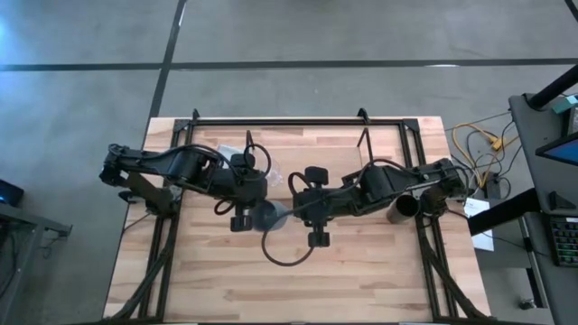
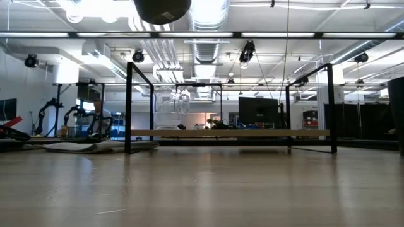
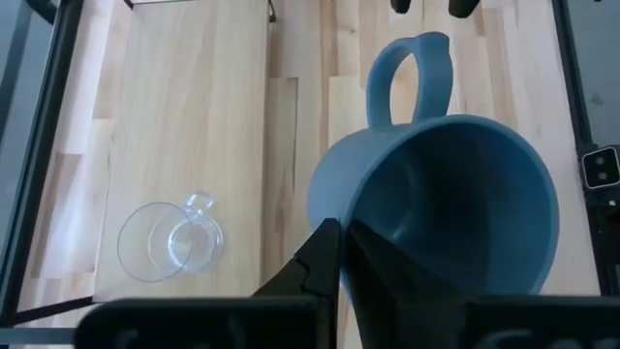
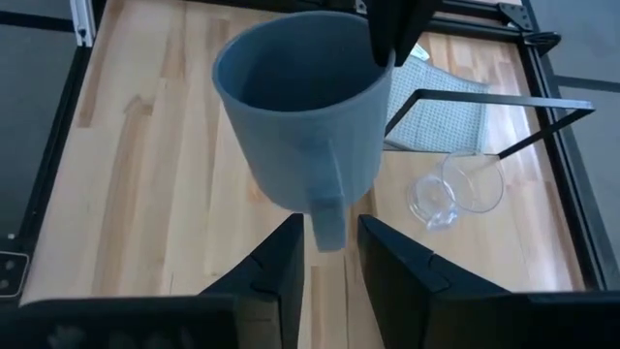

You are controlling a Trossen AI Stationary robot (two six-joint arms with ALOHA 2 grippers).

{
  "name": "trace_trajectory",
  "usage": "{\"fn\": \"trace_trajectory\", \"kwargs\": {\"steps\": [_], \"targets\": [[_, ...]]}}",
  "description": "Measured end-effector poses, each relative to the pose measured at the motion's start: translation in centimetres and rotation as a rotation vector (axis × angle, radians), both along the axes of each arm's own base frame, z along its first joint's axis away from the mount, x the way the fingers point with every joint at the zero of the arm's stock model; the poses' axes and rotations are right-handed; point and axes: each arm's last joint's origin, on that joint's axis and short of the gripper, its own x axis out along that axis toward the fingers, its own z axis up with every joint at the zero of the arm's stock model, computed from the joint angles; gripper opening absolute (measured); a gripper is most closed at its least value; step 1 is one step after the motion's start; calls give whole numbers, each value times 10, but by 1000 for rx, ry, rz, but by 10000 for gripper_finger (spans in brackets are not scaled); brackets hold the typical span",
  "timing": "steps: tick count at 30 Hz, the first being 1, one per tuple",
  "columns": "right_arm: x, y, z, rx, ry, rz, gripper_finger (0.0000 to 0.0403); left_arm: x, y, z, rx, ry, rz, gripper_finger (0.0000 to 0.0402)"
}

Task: Stack small to large cups/mugs on shelf
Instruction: Put the blue mug on the shelf

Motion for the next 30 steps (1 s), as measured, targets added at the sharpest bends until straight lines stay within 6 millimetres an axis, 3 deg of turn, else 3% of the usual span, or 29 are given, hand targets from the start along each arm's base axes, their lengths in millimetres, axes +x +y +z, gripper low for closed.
{"fn": "trace_trajectory", "kwargs": {"steps": [16, 22, 30], "targets": [[2, -2, 2, -11, -24, -13, 93, 3, 8, 3, 58, -30, 1, 0], [0, -6, 16, -96, -100, -70, 93, 15, 32, 3, 87, -82, 90, 0], [-10, -16, 46, -251, -248, -271, 93, 41, 76, 5, 30, -222, 186, 0]]}}
